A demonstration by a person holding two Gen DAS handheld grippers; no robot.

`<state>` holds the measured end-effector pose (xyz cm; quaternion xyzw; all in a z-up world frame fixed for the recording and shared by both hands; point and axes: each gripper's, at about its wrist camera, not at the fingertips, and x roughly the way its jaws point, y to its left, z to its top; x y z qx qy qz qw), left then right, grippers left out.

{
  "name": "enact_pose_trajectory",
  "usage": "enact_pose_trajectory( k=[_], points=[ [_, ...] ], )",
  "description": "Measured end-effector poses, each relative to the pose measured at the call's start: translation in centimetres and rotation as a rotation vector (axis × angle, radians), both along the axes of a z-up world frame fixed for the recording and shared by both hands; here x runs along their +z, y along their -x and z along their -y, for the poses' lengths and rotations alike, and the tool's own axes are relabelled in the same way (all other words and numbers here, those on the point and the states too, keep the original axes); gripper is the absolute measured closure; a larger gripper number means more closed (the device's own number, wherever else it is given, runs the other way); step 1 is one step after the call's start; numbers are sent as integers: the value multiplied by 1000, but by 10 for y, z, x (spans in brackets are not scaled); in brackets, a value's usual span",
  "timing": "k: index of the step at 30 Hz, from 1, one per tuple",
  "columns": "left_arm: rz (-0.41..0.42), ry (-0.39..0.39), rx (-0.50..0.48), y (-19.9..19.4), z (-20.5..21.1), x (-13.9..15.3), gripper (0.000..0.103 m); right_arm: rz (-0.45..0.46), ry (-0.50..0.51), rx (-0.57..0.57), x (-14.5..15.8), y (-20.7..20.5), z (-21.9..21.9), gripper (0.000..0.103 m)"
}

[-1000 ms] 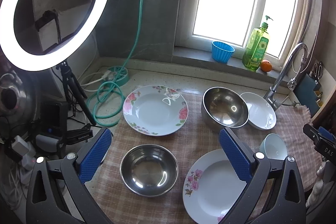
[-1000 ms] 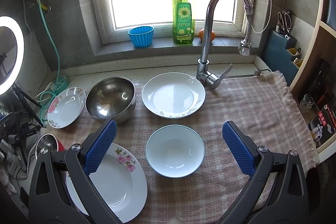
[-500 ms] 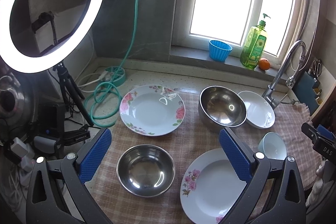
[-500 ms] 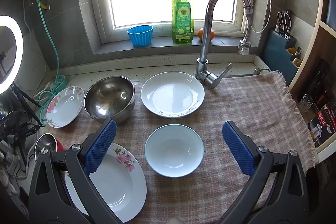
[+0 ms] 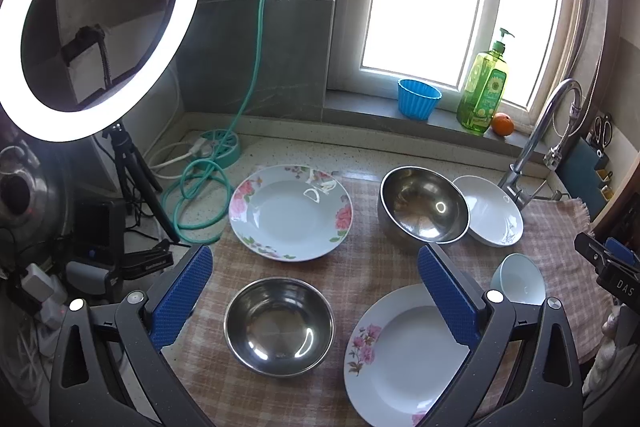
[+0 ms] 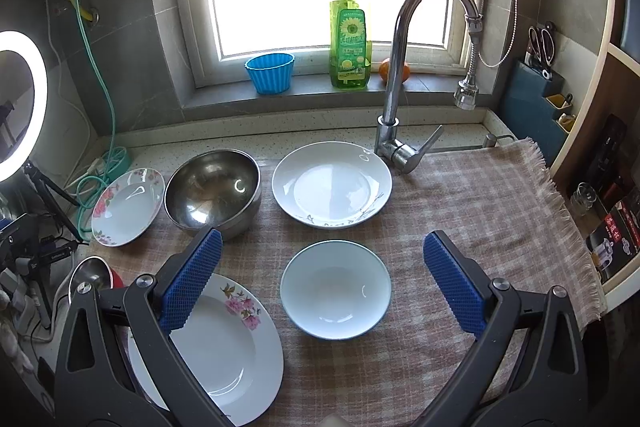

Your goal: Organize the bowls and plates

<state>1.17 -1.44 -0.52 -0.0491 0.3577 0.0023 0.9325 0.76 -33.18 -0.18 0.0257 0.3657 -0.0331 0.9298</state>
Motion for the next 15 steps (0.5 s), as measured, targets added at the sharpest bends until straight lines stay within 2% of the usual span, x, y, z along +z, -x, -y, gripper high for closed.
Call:
enact_pose_trajectory(
  k=[15],
  points=[
    [-1, 2, -2, 0, -1, 0, 1, 6, 4, 3, 2, 1, -2, 0]
  ],
)
